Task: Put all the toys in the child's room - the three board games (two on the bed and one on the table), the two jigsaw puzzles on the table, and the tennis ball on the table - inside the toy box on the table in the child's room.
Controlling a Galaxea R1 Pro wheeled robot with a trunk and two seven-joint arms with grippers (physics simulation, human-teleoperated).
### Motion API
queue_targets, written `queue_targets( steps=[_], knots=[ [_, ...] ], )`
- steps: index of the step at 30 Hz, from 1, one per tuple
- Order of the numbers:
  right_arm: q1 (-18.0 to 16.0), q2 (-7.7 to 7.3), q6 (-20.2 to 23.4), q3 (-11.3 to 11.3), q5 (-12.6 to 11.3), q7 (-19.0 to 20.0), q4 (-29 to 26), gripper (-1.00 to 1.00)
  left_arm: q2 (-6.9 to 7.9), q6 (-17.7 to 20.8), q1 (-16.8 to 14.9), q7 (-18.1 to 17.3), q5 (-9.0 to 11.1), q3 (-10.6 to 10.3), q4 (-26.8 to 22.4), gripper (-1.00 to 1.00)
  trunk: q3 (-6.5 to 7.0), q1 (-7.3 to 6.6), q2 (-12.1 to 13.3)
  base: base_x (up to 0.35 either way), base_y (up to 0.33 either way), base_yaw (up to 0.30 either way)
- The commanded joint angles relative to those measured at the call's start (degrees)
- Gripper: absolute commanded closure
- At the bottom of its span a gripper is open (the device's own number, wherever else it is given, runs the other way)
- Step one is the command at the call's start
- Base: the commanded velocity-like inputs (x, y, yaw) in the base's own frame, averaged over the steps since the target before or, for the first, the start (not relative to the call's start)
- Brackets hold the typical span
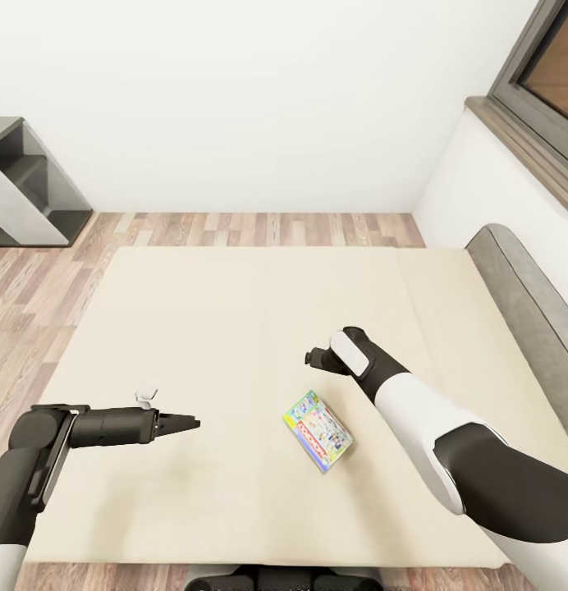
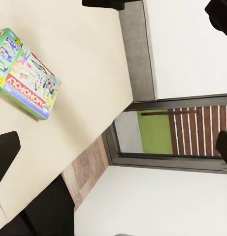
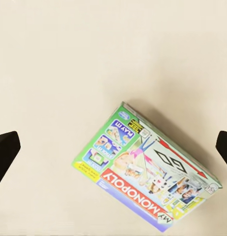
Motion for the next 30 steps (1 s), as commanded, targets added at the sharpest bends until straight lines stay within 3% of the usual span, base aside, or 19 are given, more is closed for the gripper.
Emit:
queue_targets(
  steps=[1, 17, 30],
  knots=[
    [0.0, -0.03, 0.1, 0.4, -0.6, -0.5, -0.1, -1.0, -0.01, 0.6, 0.0, -0.5, -0.6, 0.0, -0.1, -1.0, -0.17, 0.03, -0.1, 0.0, 0.0, 0.061],
    [-0.2, -0.1, 0.4, 0.2, -0.7, -0.9, -2.6, -1.0, -0.01, 0.6, 0.0, -0.5, -0.6, 0.0, -0.1, -1.0, -1.62, 0.03, -0.1, 0.0, 0.0, 0.06],
    [-0.2, -0.5, 0.3, 0.1, -1.0, -0.8, -4.0, -1.0, -0.09, 0.6, 0.0, -0.5, -0.6, 0.0, -0.1, -1.0, -2.12, 0.03, -0.1, 0.0, 0.0, -0.059]
  ],
)
